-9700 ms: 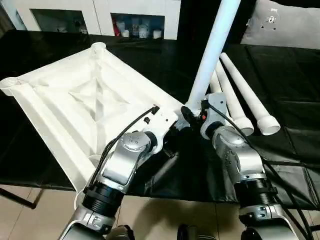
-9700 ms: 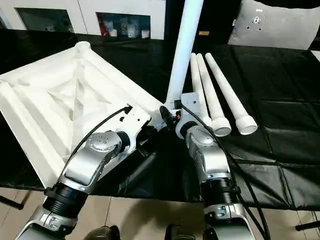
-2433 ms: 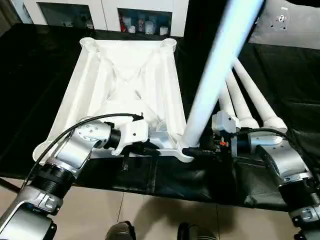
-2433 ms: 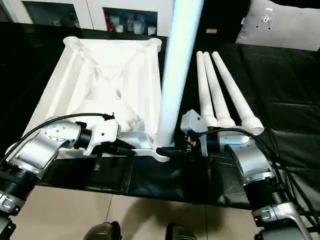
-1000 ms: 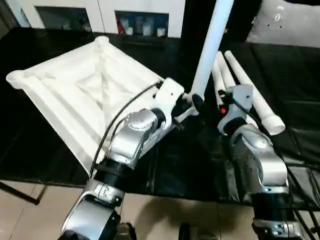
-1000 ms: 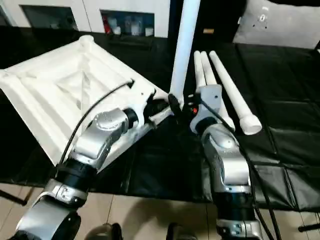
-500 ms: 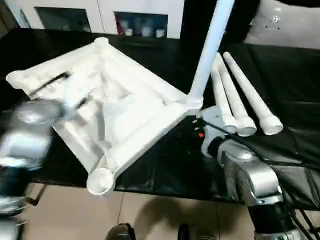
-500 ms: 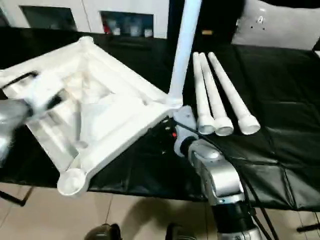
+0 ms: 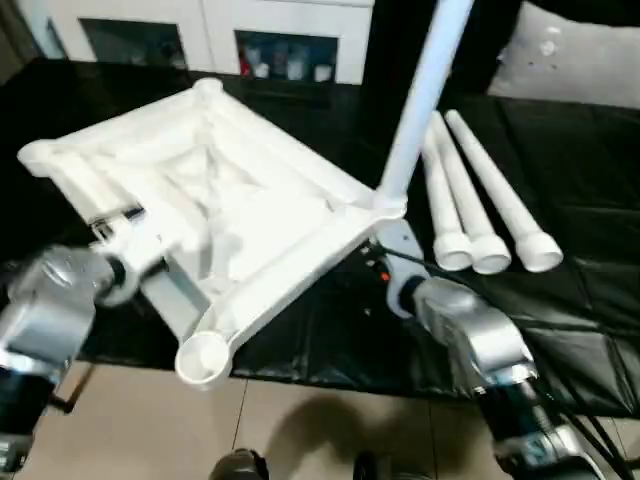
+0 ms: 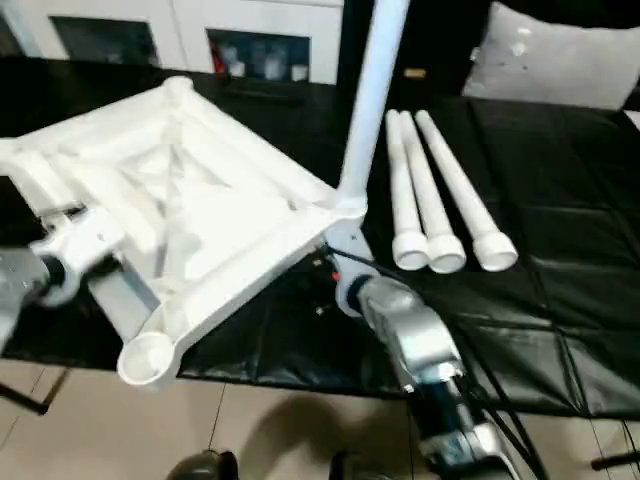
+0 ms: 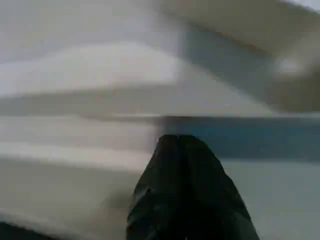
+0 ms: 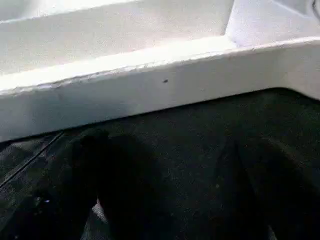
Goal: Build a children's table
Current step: Rotate table base
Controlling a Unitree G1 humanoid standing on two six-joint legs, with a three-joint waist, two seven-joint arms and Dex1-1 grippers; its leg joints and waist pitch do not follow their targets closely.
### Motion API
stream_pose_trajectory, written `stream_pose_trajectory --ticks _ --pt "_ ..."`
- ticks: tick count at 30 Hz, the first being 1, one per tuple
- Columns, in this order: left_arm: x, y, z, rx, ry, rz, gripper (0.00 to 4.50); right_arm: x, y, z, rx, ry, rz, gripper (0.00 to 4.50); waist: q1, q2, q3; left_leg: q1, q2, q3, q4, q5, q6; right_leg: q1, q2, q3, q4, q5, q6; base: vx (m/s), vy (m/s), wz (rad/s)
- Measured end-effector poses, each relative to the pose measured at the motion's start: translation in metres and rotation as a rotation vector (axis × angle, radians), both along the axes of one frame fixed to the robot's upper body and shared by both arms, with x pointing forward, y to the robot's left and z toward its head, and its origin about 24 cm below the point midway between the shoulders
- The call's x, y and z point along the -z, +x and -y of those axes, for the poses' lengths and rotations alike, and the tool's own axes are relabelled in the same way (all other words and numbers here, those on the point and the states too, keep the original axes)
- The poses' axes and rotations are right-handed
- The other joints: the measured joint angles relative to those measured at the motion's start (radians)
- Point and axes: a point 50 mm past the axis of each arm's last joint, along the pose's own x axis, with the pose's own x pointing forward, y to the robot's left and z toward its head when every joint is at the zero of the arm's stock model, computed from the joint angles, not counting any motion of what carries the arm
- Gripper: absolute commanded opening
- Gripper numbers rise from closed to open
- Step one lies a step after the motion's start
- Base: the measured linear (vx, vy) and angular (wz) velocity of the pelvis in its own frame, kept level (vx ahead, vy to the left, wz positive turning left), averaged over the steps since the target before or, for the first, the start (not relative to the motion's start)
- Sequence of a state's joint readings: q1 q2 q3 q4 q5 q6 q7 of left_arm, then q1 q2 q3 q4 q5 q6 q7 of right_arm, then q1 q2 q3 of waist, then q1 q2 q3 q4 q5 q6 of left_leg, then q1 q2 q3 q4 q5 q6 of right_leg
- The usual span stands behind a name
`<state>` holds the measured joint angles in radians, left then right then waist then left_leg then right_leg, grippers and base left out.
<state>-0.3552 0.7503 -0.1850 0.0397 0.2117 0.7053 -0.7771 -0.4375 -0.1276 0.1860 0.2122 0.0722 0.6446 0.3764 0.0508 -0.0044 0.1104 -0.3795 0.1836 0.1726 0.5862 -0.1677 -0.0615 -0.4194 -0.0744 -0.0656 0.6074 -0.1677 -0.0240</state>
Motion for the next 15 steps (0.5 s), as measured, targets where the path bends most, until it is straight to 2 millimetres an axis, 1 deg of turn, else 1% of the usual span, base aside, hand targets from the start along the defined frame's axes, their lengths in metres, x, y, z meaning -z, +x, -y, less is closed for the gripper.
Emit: stream_pose_trajectory --ticks 1,2,3,4,6,9,11,15 --pt "0.0 -0.002 0.0 0.013 -0.002 -0.018 0.16 0.001 0.001 -0.001 0.0 0.002 0.003 4.5 0.0 0.0 0.0 0.001 0.0 0.0 0.0 0.0 0.0 0.001 0.0 0.0 0.0 0.0 0.0 0.0 0.0 0.0" --pt "-0.001 -0.007 0.002 0.04 -0.015 -0.048 0.16 0.001 0.003 -0.003 0.001 0.008 0.005 4.5 -0.005 0.0 0.0 0.003 0.0 0.0 0.0 0.0 0.0 0.001 0.0 0.0 0.001 0.0 0.0 0.0 0.0 0.0" --pt "-0.001 -0.011 0.007 0.073 -0.045 -0.075 0.16 0.002 0.006 -0.005 0.004 0.009 0.008 4.5 -0.008 0.0 0.0 0.004 0.0 0.001 0.0 0.0 0.0 0.001 0.0 0.001 0.001 0.0 0.0 0.0 0.0 0.0" --pt "0.0 -0.015 0.016 0.122 -0.078 -0.099 0.16 0.001 0.008 -0.005 0.013 0.008 0.015 4.5 -0.009 0.0 0.0 0.004 0.0 0.001 -0.001 0.0 0.0 0.002 0.0 0.001 0.001 0.0 0.0 0.0 0.0 0.0" --pt "0.001 -0.018 0.026 0.174 -0.135 -0.13 0.16 0.001 0.012 -0.005 0.026 0.007 0.017 4.5 -0.006 0.0 -0.001 0.005 0.0 0.001 0.0 0.001 -0.001 0.003 0.0 0.001 0.002 0.0 0.0 0.0 0.0 0.0" --pt "0.007 -0.024 0.05 0.288 -0.288 -0.184 0.16 0.003 0.017 -0.003 0.05 0.001 0.017 4.5 0.0 0.0 -0.001 0.005 -0.001 0.001 0.001 0.001 -0.002 0.003 -0.001 0.002 0.002 0.0 0.0 0.0 0.0 0.0" --pt "0.009 -0.024 0.059 0.325 -0.336 -0.191 0.16 0.004 0.018 0.0 0.057 -0.006 0.018 4.5 -0.004 -0.001 -0.001 0.005 -0.001 0.001 0.001 0.001 -0.002 0.003 -0.001 0.002 0.003 0.0 0.0 0.0 0.0 0.0" --pt "0.013 -0.02 0.085 0.413 -0.433 -0.191 0.16 0.004 0.02 0.008 0.085 -0.032 0.031 4.5 -0.011 -0.001 -0.001 0.005 -0.001 0.001 0.001 0.001 -0.002 0.002 -0.001 0.002 0.003 0.0 -0.001 0.0 0.0 0.0"
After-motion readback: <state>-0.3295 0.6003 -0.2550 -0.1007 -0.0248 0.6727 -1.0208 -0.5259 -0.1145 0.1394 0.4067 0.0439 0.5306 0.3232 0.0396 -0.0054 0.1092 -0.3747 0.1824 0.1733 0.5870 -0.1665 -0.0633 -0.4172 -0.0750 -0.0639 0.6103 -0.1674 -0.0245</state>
